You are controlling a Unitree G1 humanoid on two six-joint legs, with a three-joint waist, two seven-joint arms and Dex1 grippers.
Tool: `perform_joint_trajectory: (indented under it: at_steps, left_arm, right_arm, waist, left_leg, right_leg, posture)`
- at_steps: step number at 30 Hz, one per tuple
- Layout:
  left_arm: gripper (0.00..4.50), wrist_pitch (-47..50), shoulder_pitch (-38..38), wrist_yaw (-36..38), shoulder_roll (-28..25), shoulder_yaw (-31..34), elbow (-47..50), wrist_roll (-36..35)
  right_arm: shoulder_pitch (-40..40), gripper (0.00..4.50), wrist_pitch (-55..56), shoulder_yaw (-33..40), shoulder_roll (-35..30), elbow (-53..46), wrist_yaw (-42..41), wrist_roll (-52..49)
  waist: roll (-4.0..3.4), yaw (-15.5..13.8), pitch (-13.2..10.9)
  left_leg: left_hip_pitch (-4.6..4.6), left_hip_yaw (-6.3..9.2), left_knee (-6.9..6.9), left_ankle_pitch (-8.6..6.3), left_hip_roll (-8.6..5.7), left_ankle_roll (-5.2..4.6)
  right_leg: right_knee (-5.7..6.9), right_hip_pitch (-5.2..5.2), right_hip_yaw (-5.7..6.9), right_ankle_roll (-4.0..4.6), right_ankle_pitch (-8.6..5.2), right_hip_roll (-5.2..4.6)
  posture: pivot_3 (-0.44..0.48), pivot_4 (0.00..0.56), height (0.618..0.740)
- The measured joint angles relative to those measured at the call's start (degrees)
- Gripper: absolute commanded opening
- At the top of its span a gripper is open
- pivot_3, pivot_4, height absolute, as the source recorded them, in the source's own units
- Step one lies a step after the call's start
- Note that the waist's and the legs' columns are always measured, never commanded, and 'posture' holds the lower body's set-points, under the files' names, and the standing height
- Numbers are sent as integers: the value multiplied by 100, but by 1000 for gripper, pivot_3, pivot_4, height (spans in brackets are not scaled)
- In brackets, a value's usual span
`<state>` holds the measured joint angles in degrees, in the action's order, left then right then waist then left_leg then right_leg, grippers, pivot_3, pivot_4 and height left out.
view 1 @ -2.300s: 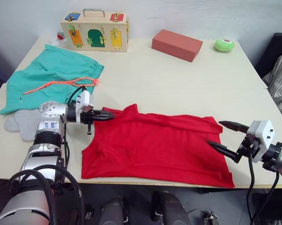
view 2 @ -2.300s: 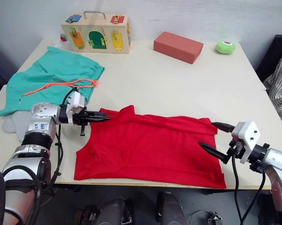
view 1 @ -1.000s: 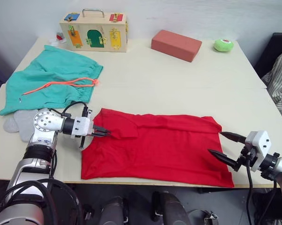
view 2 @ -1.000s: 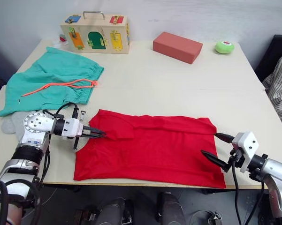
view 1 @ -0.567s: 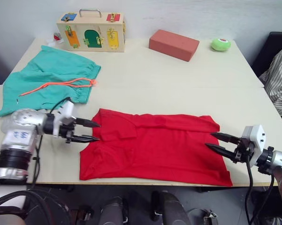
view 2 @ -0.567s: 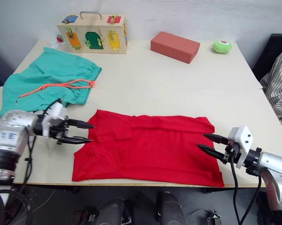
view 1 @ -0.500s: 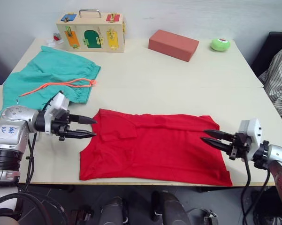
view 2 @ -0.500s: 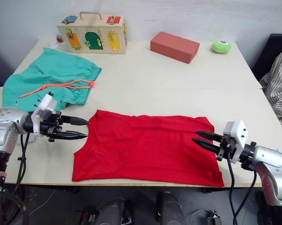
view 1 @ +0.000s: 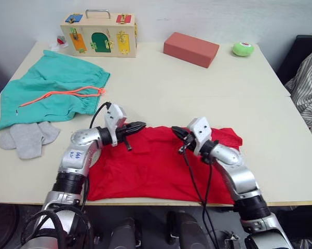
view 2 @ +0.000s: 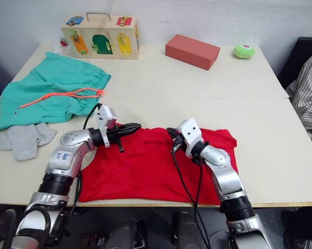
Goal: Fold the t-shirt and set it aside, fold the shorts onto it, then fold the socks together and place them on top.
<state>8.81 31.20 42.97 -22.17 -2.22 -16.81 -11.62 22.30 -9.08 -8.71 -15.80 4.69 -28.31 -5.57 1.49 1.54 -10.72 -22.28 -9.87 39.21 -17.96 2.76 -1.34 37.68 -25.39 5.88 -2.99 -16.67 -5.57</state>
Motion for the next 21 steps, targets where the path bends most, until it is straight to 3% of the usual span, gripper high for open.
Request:
perform_joint_trajectory:
  at_steps: [3,8,14,21]
  left_arm:
    - [43,-152,-128,-606,182,23,-335,288]
    - [43,-142,-181,-922,208,315,-401,261]
    - [43,-293,-294,-937,181,703,-618,32]
    - [43,-729,-316,-329,132,917,-912,-272]
  right_arm:
    - [3,0,440,133,-92,526,56,47]
    - [-14,0,924,749,-745,1111,48,23]
    - [-296,0,1396,1628,-1462,1881,9,-128]
    - [-333,0,2014,2488,-1561,2698,-458,-886]
  waist:
    - [0,1,0]
    - [3,-4,3]
    - [2,14,3]
    - [-1,18,2]
  left_leg:
    - [0,1,0,0,2,-1]
    - [21,3,0,-1,0,-5]
    - [81,-1,-20,-4,7,2]
    - [99,-7,-31,-7,10,8]
  right_leg:
    - [0,0,0,0,0,-1]
    - [-7,26,4,-1,0,-10]
    - [-39,81,1,1,-1,-4]
    - [-52,95,-4,1,-1,1]
  posture:
    - [0,150,740]
    - [0,150,740]
    - [0,150,740]
    - [0,150,740]
